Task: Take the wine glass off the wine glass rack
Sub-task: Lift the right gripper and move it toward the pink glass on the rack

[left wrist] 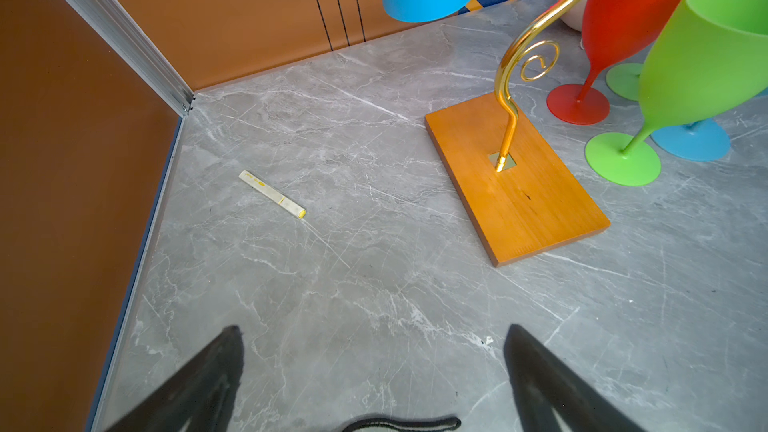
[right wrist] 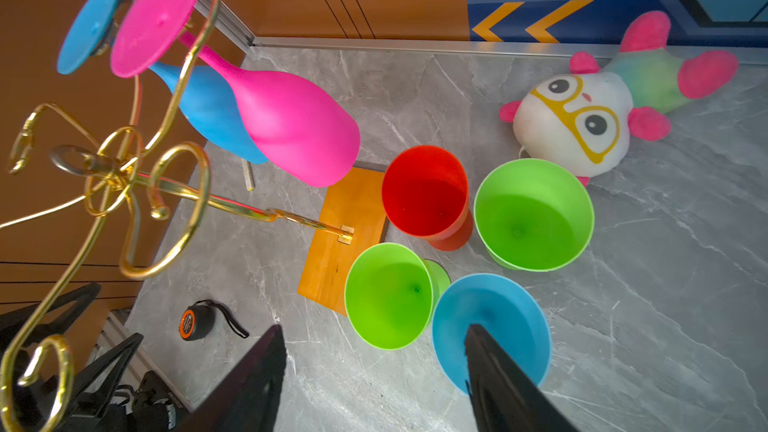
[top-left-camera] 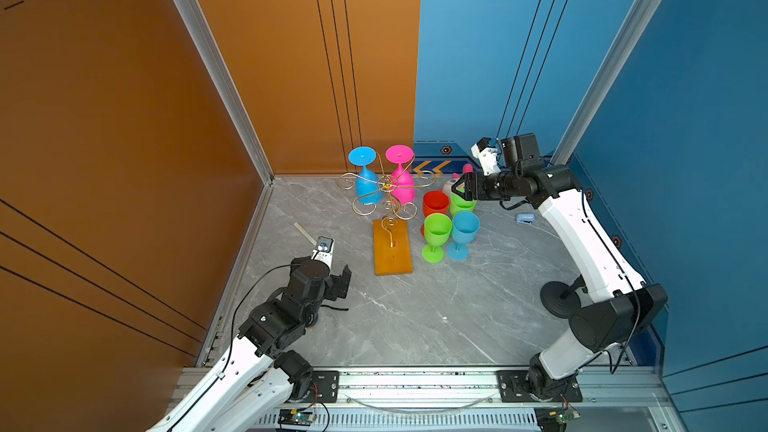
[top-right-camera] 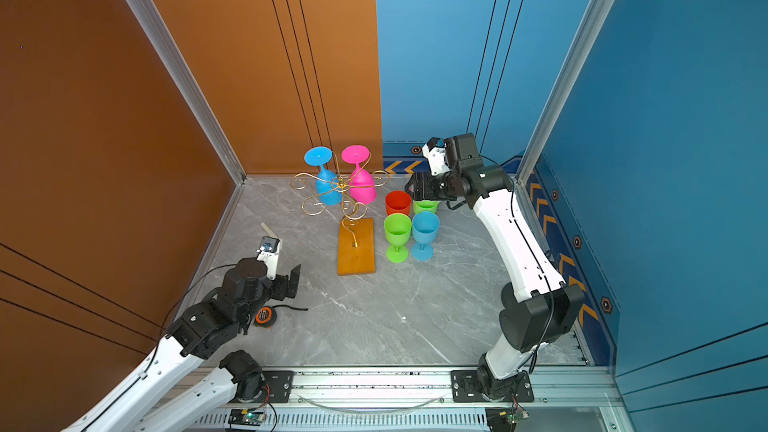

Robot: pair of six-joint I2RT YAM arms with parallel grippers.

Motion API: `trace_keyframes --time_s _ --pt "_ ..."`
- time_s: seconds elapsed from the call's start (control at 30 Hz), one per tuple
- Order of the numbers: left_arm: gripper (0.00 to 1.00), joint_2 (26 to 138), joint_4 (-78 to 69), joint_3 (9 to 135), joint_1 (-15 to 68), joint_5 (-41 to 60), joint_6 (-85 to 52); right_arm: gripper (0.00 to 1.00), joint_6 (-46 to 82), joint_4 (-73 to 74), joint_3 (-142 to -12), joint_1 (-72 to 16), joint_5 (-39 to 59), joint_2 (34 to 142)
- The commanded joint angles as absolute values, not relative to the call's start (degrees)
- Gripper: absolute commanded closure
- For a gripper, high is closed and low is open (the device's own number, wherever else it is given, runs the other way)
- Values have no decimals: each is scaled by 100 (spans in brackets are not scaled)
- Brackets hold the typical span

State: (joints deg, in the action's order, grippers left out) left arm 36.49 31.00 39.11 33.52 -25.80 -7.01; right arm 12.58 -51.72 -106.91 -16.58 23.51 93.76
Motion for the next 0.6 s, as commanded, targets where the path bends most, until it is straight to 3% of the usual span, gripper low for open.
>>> trace_keyframes --time_s 0.0,0.3,0.57 --pt "2 3565 2983 3951 3226 -2402 -805 30 1531 -4947 -10978 -1579 2799 9478" --pt "2 3584 2891 3923 3041 -2238 -831 34 2458 -3832 -11383 -1358 3843 10032" --pt "2 3471 2848 3885 2984 -2208 -810 34 2845 -3524 -12538 -1379 4291 11121"
